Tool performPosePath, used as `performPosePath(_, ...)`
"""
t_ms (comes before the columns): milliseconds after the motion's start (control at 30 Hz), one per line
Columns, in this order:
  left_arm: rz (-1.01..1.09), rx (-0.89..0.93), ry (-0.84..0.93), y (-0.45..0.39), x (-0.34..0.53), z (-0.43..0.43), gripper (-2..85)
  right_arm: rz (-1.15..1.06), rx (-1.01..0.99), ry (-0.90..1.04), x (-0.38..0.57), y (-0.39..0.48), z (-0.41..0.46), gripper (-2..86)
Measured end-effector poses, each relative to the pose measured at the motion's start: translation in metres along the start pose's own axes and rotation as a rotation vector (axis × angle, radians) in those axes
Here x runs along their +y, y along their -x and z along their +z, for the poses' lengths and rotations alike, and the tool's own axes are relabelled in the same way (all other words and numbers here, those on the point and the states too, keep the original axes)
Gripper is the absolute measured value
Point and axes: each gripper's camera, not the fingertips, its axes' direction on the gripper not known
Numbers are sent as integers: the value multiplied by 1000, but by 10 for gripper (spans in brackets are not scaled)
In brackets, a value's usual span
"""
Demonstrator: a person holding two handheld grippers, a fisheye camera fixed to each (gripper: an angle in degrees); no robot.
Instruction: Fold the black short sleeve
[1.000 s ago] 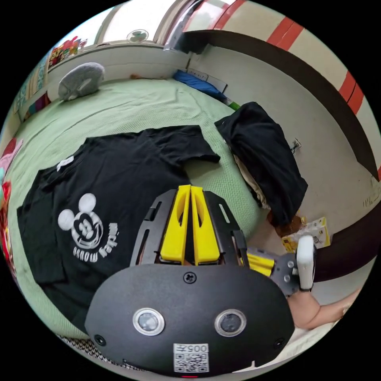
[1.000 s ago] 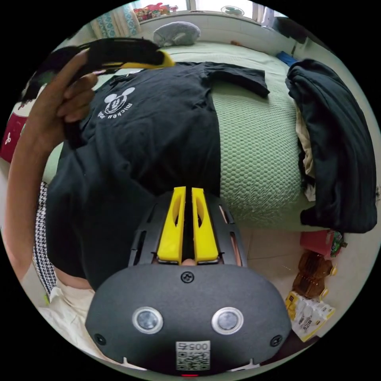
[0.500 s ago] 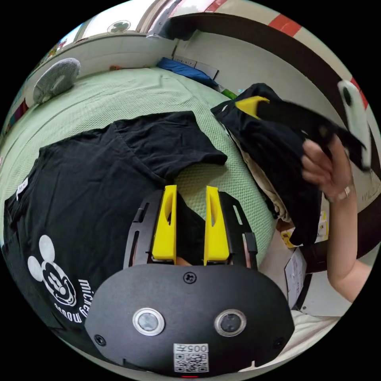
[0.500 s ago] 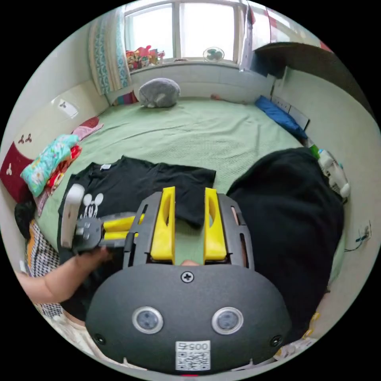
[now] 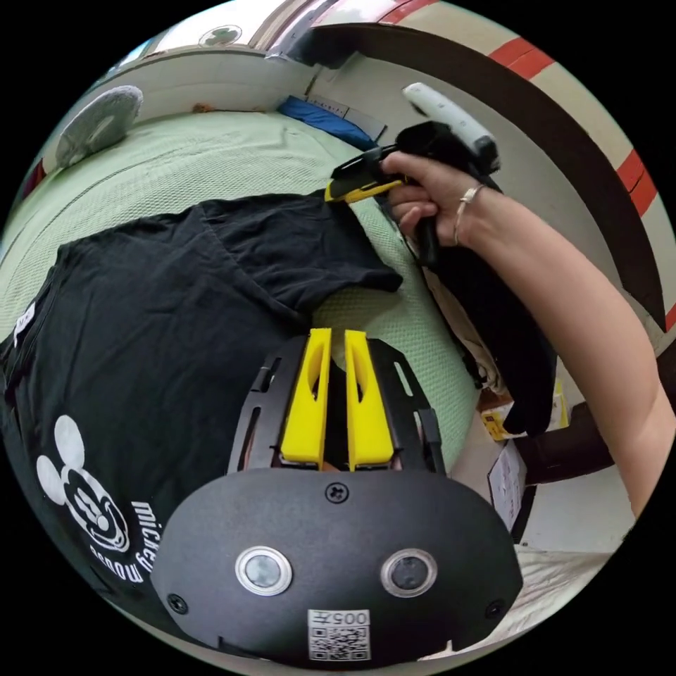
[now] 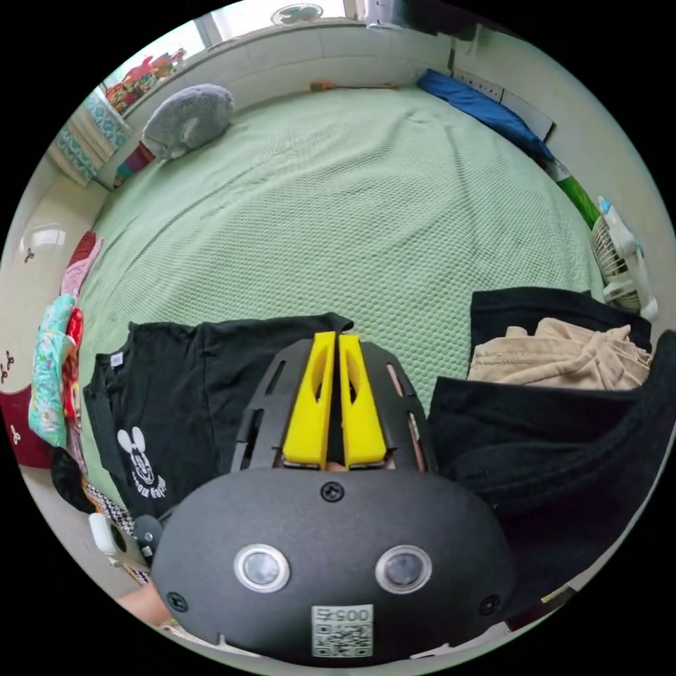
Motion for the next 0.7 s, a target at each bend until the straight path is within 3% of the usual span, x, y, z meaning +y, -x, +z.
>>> performPosePath(133, 30, 40, -120, 6, 8, -28, 1, -79, 15, -73, -6, 24, -35, -7)
performPosePath(400, -112, -321, -224, 57, 27, -79, -5, -309, -5, -107, 8, 151, -76, 3)
performPosePath(533, -233, -253, -236, 106, 37, -89, 0, -497, -48, -47, 22, 214, -62, 55)
performPosePath(700, -270, -197, -268, 141, 45, -98, 36, -471, -18, -100, 16, 199, -64, 71)
